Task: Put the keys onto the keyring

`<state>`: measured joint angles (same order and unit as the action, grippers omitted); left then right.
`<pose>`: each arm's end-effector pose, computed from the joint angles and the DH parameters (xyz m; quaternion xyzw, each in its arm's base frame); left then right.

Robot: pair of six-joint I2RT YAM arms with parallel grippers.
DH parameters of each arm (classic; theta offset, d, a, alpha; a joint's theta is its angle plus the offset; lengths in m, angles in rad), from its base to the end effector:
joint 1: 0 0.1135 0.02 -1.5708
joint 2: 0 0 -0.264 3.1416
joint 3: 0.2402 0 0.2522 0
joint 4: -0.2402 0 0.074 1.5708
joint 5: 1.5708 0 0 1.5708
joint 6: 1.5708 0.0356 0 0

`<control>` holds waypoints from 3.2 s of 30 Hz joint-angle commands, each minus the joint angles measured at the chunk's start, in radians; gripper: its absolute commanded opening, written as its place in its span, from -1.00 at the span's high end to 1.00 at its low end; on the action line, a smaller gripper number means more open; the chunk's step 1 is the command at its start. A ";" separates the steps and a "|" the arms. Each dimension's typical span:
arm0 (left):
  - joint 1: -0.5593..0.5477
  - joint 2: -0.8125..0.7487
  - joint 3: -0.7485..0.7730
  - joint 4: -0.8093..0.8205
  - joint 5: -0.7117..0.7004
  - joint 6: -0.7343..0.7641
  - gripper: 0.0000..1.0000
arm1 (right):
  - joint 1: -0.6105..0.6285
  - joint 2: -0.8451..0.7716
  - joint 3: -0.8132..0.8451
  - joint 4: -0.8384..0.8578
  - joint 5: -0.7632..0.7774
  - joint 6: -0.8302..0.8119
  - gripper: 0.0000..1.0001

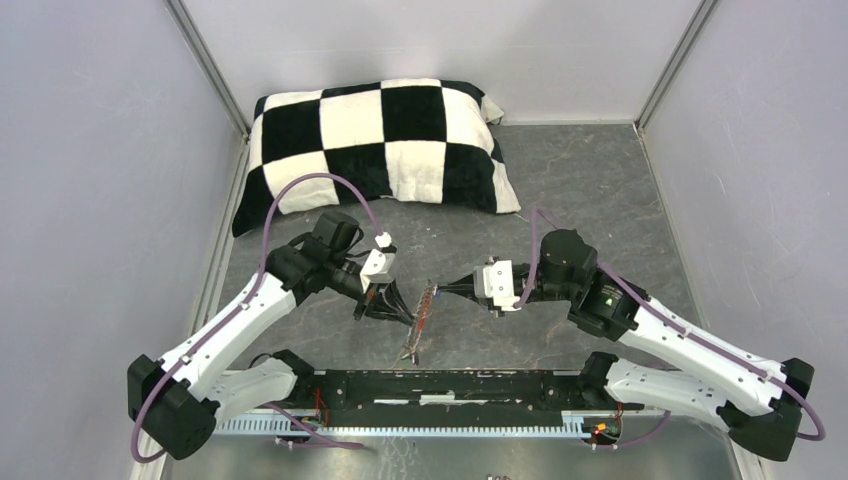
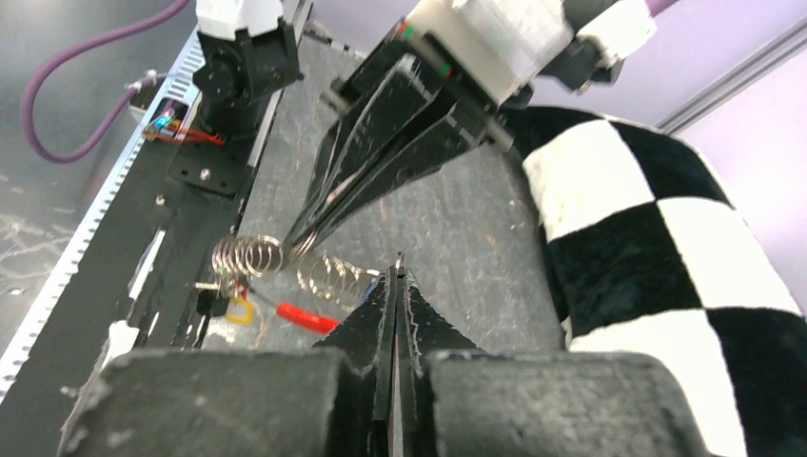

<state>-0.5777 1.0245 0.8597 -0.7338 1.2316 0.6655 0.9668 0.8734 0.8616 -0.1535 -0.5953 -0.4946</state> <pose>0.1390 -0.1307 0.2909 0.6036 0.5155 -0.5330 0.2929 0.0961 0.1744 0.3559 -0.6280 0.4168 0.3621 0.5484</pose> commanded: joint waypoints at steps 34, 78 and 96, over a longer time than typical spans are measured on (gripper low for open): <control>0.003 -0.035 0.069 0.262 0.063 -0.292 0.96 | 0.007 0.056 -0.080 0.216 -0.086 0.077 0.99; 0.003 -0.055 0.073 0.360 -0.116 -0.389 0.96 | 0.007 0.026 -0.032 0.147 0.071 0.160 0.99; 0.003 -0.046 0.233 0.283 -0.152 -0.232 0.96 | -0.006 0.044 0.099 0.059 0.095 0.114 0.99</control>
<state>-0.5781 0.9798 0.9783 -0.4587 1.0565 0.4133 0.9657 0.9272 0.8715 -0.0937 -0.5121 -0.3649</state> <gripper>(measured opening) 0.062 0.010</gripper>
